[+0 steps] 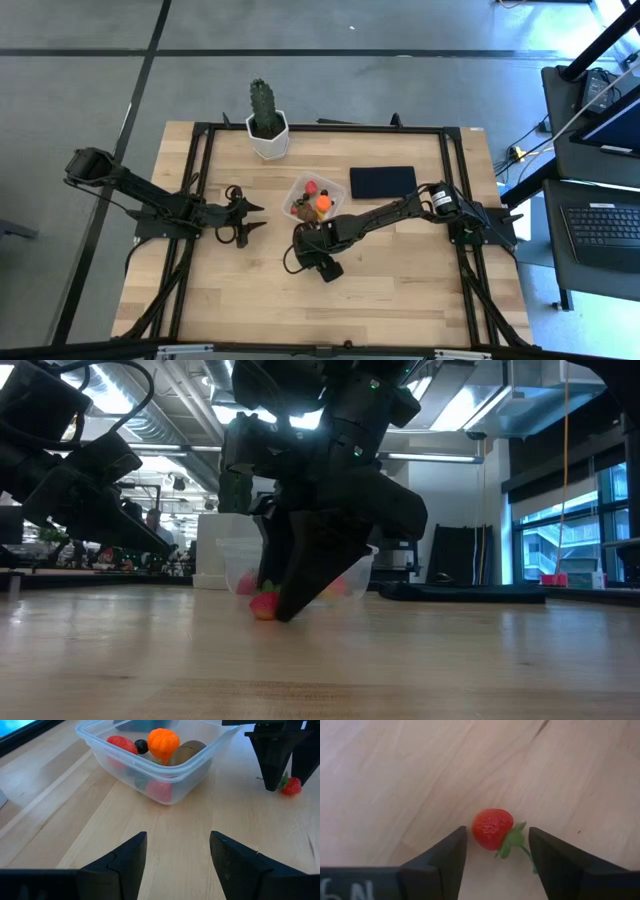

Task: Pick and placing Produce into tupperware
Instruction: Put the red strawberry into the transparent container

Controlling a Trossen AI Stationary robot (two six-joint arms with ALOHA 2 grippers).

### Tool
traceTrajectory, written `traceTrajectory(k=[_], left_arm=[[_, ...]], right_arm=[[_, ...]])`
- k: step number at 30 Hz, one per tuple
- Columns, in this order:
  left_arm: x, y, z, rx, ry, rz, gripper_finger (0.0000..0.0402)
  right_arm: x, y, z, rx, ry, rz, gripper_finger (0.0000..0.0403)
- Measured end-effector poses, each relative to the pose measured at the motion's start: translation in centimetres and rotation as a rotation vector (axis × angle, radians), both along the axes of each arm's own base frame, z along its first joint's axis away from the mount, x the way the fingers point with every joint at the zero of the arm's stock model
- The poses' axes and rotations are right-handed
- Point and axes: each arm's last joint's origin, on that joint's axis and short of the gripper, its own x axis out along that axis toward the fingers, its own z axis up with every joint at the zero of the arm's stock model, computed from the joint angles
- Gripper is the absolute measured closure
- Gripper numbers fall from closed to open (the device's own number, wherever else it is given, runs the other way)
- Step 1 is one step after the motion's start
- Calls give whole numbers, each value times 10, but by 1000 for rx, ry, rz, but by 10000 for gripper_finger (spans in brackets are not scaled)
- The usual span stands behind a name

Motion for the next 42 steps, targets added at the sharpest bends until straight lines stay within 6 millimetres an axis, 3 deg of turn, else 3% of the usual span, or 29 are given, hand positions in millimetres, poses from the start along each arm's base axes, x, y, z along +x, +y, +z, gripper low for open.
traceTrajectory(k=[14, 34, 42], left_arm=[[0, 0, 0, 0, 0, 0, 193], [0, 0, 0, 0, 0, 0, 193], [0, 0, 0, 0, 0, 0, 193]], right_arm=[[2, 0, 0, 3, -18, -2, 251], [2, 0, 0, 7, -16, 0, 394], [2, 0, 0, 10, -17, -8, 397]])
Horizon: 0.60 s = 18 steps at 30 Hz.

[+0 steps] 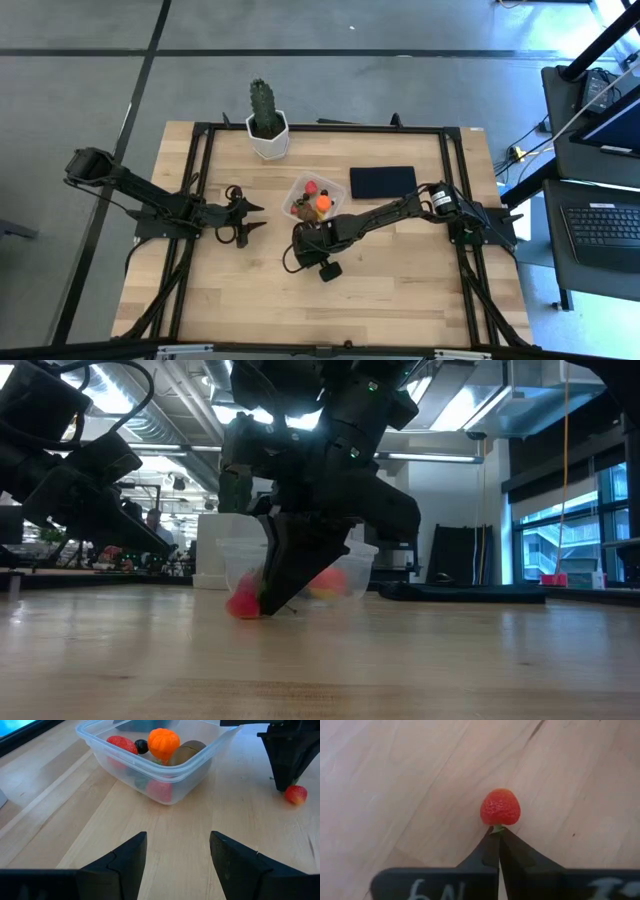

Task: Pick and placing Produce into tupperware
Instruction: Put the red strawberry into the transparent container

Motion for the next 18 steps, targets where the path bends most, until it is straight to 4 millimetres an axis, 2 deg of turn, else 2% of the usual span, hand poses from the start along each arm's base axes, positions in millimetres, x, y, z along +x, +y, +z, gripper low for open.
traceTrajectory(k=[5, 11, 15, 18], left_arm=[[0, 0, 0, 0, 0, 0, 193], [0, 0, 0, 0, 0, 0, 193], [0, 0, 0, 0, 1, 0, 193], [0, 0, 0, 0, 1, 0, 193]], right_arm=[[5, -2, 13, 11, -3, -27, 399], [18, -13, 64, 2, -18, -73, 399], [20, -44, 97, -34, 11, -124, 399], [17, -75, 111, -39, 53, -195, 399]])
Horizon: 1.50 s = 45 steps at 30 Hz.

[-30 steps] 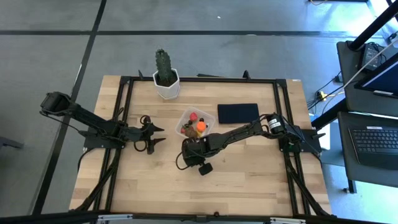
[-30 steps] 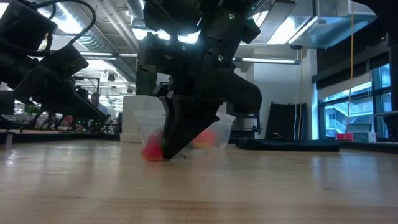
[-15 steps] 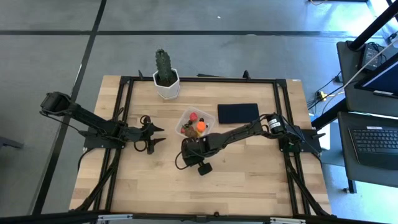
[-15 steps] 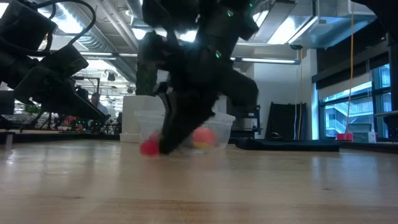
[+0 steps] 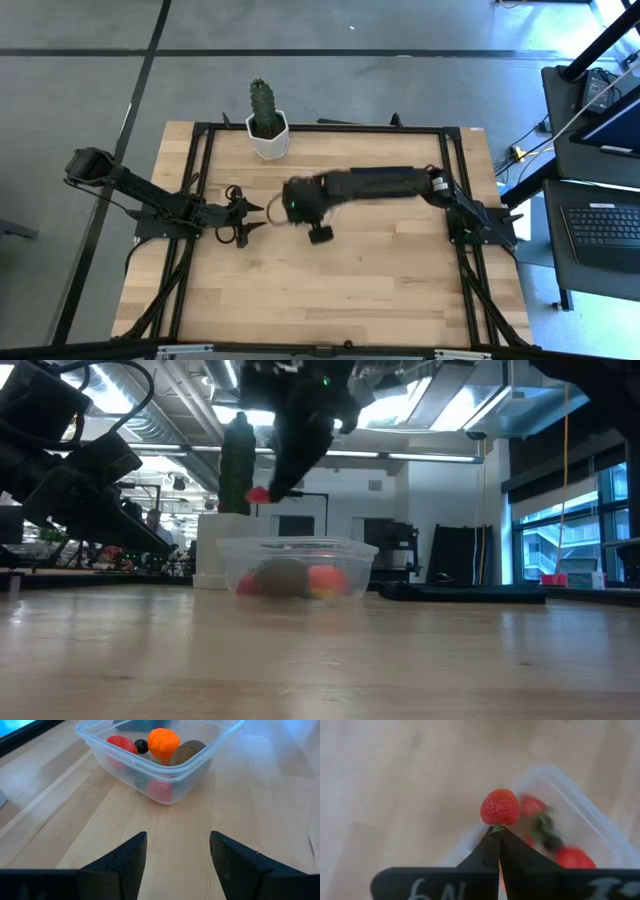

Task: Pick and placing Produce into tupperware
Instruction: Put the red strawberry into the transparent container, then put the black cherry into the transparent container

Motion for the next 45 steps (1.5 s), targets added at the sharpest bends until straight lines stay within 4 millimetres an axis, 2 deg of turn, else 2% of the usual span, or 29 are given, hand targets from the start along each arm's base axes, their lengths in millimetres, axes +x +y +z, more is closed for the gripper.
traceTrajectory(k=[4, 10, 16, 24, 29, 38, 42, 45], left_arm=[[0, 0, 0, 0, 0, 0, 193], [0, 0, 0, -8, 1, -11, 193], [0, 0, 0, -11, 1, -12, 193], [0, 0, 0, -11, 1, -12, 193], [0, 0, 0, -11, 1, -12, 193], [0, 0, 0, -11, 2, -12, 193], [0, 0, 0, -11, 2, -12, 193], [0, 0, 0, -11, 2, -12, 193]], right_arm=[[-5, -38, 1, 16, 49, -103, 399], [-11, -77, -24, 69, 97, -183, 398], [-16, -94, -46, 104, 121, -220, 398], [-20, -100, -54, 107, 146, -237, 372], [-20, -100, -54, 108, 141, -242, 318], [-20, -100, -51, 116, 145, -266, 151], [-20, -97, -39, 120, 149, -273, 111], [-20, -93, -15, 122, 98, -276, 99]])
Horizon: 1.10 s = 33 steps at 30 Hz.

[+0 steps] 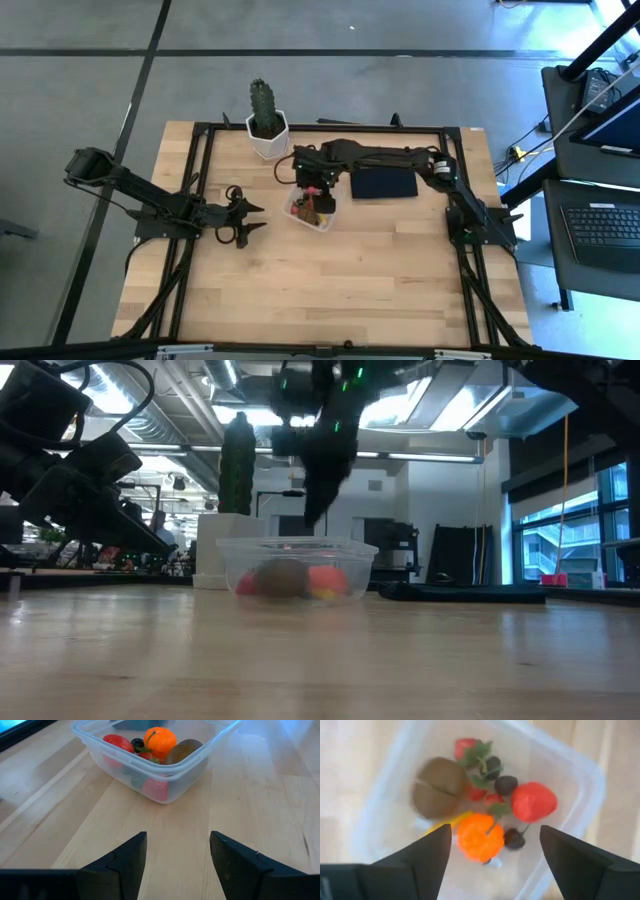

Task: Pick and placing Produce into tupperware
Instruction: Put the black cherry into the transparent container

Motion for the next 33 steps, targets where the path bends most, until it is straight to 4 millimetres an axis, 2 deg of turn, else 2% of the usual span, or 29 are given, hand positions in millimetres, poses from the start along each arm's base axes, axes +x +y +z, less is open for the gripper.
traceTrajectory(k=[5, 10, 15, 19, 22, 28, 33], left_arm=[[0, 0, 0, 0, 1, 0, 193], [0, 0, 0, -31, -6, 15, 193], [0, -1, -1, -62, 2, -13, 193], [0, -2, -1, -71, 4, -28, 193], [0, -2, -1, -73, 4, -30, 193], [0, -2, -1, -68, 4, -33, 193], [0, -2, -1, -65, 5, -34, 193]], right_arm=[[-13, 16, 48, -1, -92, -4, 97], [-34, 46, 89, 19, -159, 2, 97], [-50, 96, 101, 42, -188, 90, 97], [-61, 135, 96, 74, -256, 148, 97], [-75, 155, 85, 88, -318, 162, 97], [-103, 174, 47, 145, -421, 55, 97], [-114, 191, 16, 257, -448, -29, 97]])
